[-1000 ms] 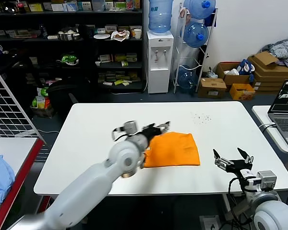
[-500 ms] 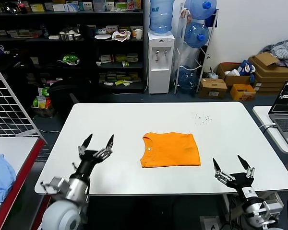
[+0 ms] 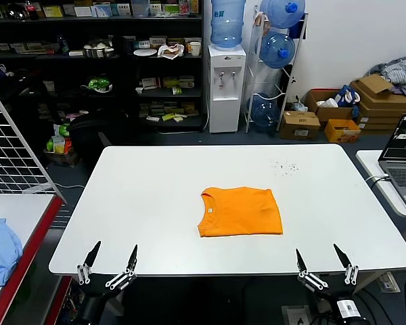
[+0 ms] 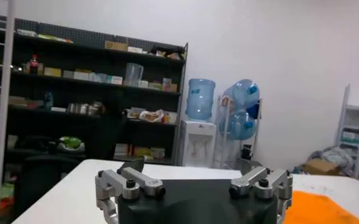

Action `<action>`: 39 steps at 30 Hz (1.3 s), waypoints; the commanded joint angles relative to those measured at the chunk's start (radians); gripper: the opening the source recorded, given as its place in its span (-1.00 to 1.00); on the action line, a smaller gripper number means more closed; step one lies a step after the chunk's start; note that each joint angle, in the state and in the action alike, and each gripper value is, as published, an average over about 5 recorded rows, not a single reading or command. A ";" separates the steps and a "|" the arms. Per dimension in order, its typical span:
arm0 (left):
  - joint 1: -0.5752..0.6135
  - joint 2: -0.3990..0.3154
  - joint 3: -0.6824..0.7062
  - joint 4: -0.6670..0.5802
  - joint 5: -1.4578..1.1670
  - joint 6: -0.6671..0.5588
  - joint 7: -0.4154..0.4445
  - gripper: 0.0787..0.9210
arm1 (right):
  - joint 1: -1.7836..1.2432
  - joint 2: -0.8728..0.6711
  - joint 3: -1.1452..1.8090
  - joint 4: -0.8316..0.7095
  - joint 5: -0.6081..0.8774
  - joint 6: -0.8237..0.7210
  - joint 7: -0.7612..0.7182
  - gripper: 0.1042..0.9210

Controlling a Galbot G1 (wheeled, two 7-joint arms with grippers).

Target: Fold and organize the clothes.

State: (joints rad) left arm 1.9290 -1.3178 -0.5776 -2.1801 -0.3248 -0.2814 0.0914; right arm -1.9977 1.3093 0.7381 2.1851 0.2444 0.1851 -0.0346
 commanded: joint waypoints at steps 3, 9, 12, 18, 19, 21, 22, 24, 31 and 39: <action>0.148 -0.095 -0.025 -0.028 0.111 -0.076 0.033 1.00 | -0.067 0.142 0.018 -0.032 -0.060 0.131 -0.020 1.00; 0.138 -0.092 -0.014 -0.010 0.113 -0.081 0.022 1.00 | -0.052 0.186 0.056 -0.049 -0.045 0.141 -0.032 1.00; 0.135 -0.092 -0.015 -0.001 0.112 -0.084 0.021 1.00 | -0.050 0.206 0.057 -0.055 -0.043 0.135 -0.041 1.00; 0.141 -0.094 -0.008 0.015 0.112 -0.082 0.017 1.00 | -0.056 0.230 0.043 -0.056 -0.064 0.141 -0.034 1.00; 0.143 -0.095 -0.007 0.015 0.113 -0.081 0.017 1.00 | -0.056 0.230 0.043 -0.056 -0.066 0.142 -0.032 1.00; 0.148 -0.096 -0.006 0.013 0.116 -0.077 0.015 1.00 | -0.056 0.228 0.044 -0.058 -0.066 0.141 -0.029 1.00; 0.150 -0.096 -0.006 0.012 0.120 -0.075 0.014 1.00 | -0.056 0.226 0.045 -0.058 -0.065 0.141 -0.029 1.00; 0.152 -0.097 -0.004 0.011 0.133 -0.068 0.009 1.00 | -0.055 0.223 0.045 -0.059 -0.062 0.139 -0.028 1.00; 0.155 -0.100 -0.007 0.008 0.178 -0.061 -0.009 1.00 | -0.054 0.207 0.038 -0.063 -0.037 0.119 -0.040 1.00; 0.164 -0.098 -0.033 0.011 0.189 -0.035 -0.025 1.00 | -0.050 0.190 0.042 -0.066 -0.020 0.099 -0.052 1.00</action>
State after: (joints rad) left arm 2.0860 -1.4143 -0.5978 -2.1710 -0.1577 -0.3328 0.0763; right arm -2.0467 1.5011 0.7788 2.1202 0.2121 0.2977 -0.0764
